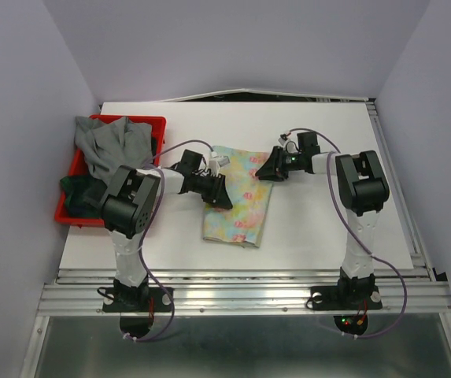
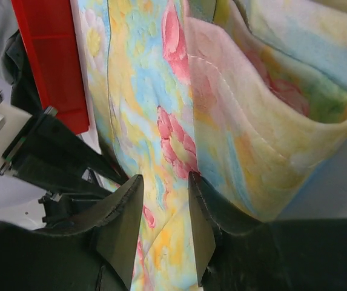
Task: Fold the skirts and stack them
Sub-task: Fold the skirt
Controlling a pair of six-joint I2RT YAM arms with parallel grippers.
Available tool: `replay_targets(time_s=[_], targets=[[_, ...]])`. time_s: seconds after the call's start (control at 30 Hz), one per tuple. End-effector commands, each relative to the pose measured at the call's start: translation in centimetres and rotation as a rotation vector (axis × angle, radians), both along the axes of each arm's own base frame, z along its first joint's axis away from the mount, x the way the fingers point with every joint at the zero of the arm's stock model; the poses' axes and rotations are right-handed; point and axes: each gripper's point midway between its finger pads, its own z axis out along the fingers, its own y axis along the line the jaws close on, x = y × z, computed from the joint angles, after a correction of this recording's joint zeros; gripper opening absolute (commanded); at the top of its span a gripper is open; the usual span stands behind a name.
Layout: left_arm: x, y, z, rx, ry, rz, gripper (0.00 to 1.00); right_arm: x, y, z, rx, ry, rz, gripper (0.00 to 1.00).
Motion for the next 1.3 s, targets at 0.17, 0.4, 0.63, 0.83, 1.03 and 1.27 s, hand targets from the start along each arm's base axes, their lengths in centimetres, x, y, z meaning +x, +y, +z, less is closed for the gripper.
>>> replay_targets(time_s=[0.17, 0.4, 0.63, 0.83, 1.03, 1.27], targets=[[0.4, 0.4, -1.8, -0.011, 0.221, 0.075, 0.30, 2.5, -1.1, -3.0, -0.144, -0.066, 0.007, 0.41], [-2.1, -2.6, -0.5, -0.051, 0.222, -0.021, 0.31, 5.1, -1.9, -2.7, -0.205, -0.127, 0.011, 0.41], [1.4, -3.2, 8.5, -0.193, -0.091, -0.030, 0.33, 4.7, -0.6, 6.9, -0.071, -0.232, 0.037, 0.49], [7.9, -0.9, 12.0, -0.217, -0.212, 0.126, 0.34, 4.0, -0.1, 10.9, 0.003, -0.260, 0.041, 0.52], [13.0, 2.3, 8.6, 0.036, -0.255, 0.272, 0.34, 2.2, -0.4, 8.7, -0.013, -0.215, 0.070, 0.51], [14.9, 4.7, 5.1, 0.198, -0.242, 0.365, 0.33, 3.2, -1.0, 2.9, -0.098, -0.168, 0.053, 0.48]])
